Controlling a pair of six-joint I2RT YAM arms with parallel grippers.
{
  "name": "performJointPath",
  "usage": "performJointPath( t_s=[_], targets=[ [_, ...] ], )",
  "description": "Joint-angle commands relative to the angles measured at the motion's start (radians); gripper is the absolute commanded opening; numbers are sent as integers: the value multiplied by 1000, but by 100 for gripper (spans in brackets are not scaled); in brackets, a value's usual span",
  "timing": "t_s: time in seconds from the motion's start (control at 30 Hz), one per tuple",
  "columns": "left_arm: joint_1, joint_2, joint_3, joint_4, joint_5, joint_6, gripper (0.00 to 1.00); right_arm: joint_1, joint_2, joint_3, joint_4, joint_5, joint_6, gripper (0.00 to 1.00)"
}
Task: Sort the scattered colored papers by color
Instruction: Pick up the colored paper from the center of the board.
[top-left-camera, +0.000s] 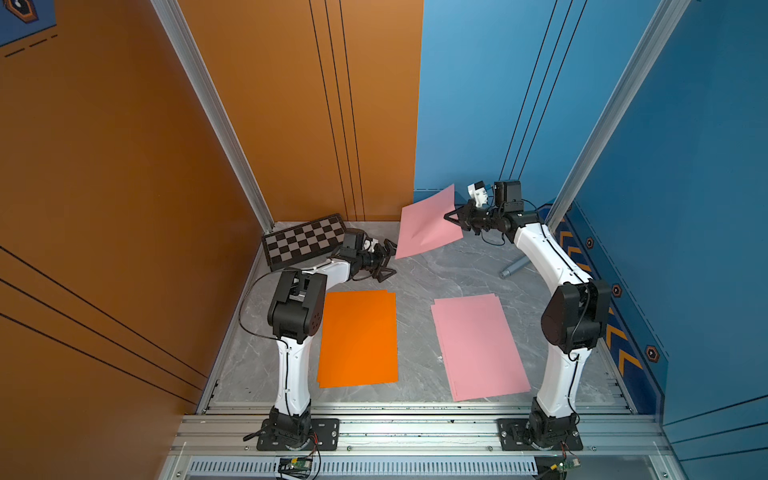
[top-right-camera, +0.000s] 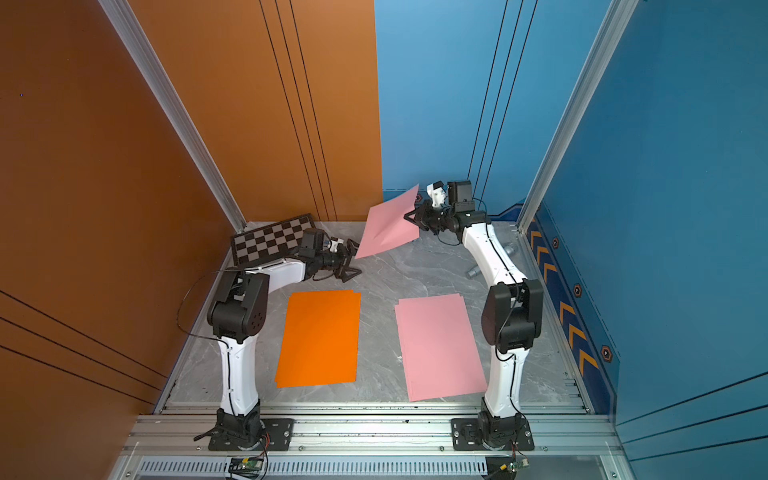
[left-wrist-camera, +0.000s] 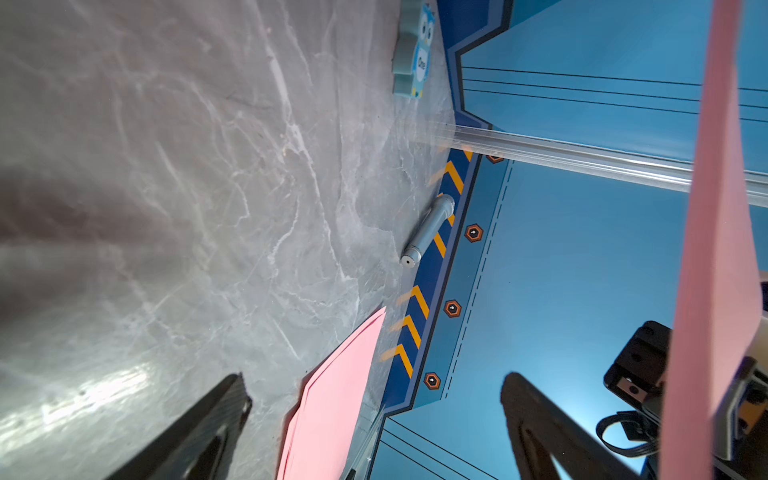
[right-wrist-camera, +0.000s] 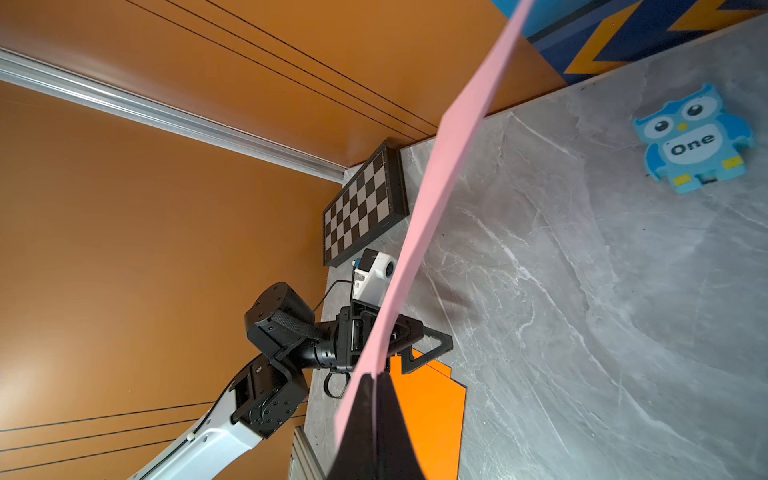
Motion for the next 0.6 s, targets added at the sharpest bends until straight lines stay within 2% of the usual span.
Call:
performJointPath(
  t_s=[0.0, 0.2, 0.3, 0.37, 0.4, 0.57],
  targets=[
    [15, -38, -36, 184, 43, -128, 98, 1, -88, -38, -33, -29, -78, 0],
    [71, -22, -119, 474, 65, -256, 98, -2, -241, -253, -32, 8, -237, 0],
    [84, 12, -149, 850, 61, -429, 98, -1, -297, -335, -29, 30, -286, 0],
    [71, 61, -111, 1120, 55, -570, 98, -3, -315, -367, -26, 38, -295, 0],
    [60, 90, -78, 1191, 60, -620, 98, -6, -319, -375, -27, 39, -293, 0],
    [9, 133, -8, 1190, 113, -570, 98, -8, -337, -370, -6, 26, -273, 0]
  ],
)
